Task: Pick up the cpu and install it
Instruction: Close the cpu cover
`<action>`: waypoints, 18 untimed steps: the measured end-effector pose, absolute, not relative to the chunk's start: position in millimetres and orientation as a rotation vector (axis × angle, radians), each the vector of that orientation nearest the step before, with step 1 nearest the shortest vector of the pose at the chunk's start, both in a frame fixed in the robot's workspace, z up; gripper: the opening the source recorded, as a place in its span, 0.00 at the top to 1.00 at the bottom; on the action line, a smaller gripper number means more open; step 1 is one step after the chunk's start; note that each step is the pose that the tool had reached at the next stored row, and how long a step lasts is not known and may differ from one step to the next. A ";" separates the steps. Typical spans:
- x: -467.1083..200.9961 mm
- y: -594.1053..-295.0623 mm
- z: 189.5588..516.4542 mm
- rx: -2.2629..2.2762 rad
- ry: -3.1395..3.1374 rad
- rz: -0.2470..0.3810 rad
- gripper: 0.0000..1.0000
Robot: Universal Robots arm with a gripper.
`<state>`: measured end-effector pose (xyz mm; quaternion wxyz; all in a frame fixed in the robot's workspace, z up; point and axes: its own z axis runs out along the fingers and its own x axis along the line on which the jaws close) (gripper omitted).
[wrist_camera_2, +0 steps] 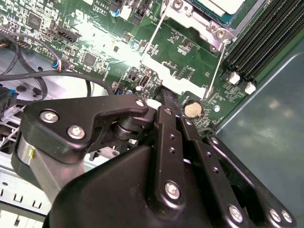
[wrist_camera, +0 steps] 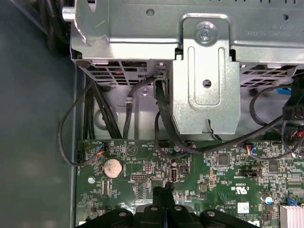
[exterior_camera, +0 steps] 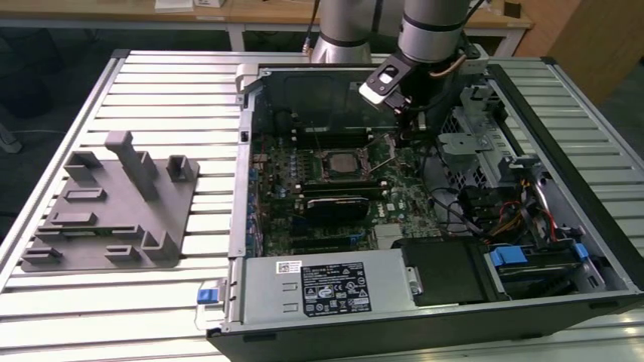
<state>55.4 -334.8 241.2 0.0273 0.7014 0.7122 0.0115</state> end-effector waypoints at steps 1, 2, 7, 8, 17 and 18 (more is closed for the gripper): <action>54.3 -334.8 241.2 2.166 2.199 0.036 0.89; 52.6 -334.8 241.2 2.166 2.199 0.036 0.89; 37.6 -334.8 241.2 2.166 2.199 0.038 0.89; 33.8 -334.8 241.2 2.165 2.199 0.039 0.89; -0.5 -334.8 241.2 2.164 2.197 0.045 0.89; -1.7 -334.8 241.2 2.164 2.197 0.045 0.89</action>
